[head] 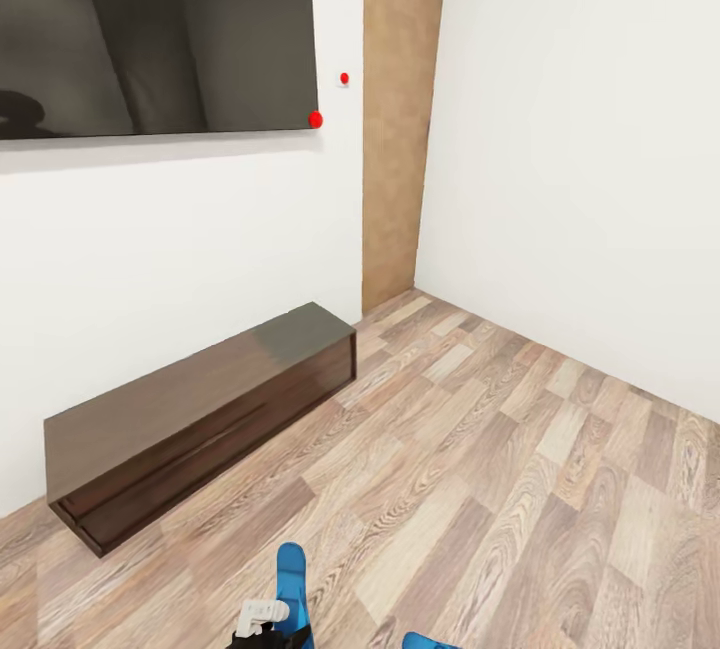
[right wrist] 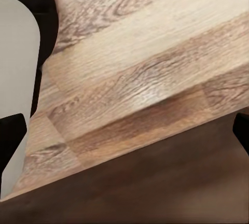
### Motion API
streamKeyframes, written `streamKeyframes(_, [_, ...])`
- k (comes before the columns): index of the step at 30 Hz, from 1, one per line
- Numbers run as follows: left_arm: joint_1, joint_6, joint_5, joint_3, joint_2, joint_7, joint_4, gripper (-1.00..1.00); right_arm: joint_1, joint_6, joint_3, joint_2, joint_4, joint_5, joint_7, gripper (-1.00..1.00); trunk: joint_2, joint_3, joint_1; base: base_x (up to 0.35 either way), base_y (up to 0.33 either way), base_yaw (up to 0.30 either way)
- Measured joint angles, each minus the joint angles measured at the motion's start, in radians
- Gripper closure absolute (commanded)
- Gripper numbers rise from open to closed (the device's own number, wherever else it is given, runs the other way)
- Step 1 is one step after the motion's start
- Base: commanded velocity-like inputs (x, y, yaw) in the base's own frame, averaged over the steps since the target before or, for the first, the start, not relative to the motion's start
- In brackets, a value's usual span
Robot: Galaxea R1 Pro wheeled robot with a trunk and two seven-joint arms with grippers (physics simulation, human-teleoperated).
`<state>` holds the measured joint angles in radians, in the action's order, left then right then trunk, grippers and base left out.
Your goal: In the bedroom, move the book from the bed onto either nightstand, and place the two sandals side by side next to the bed.
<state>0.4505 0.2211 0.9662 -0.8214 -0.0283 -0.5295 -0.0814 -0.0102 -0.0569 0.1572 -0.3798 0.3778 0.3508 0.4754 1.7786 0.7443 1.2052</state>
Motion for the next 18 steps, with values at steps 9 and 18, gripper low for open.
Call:
streamKeyframes(9, [0.000,0.000,0.000,0.002,-0.001,0.000,0.000,1.00,0.000,0.000,0.000,0.000,0.000,0.001,0.000,-1.00,0.000,0.000,0.000,0.029,-0.027,-0.009])
streamKeyframes(18, [0.000,0.000,0.000,0.001,0.000,0.001,0.000,1.00,0.000,0.000,0.000,0.000,0.000,0.002,0.000,-1.00,0.000,0.000,0.000,0.117,-0.108,0.000])
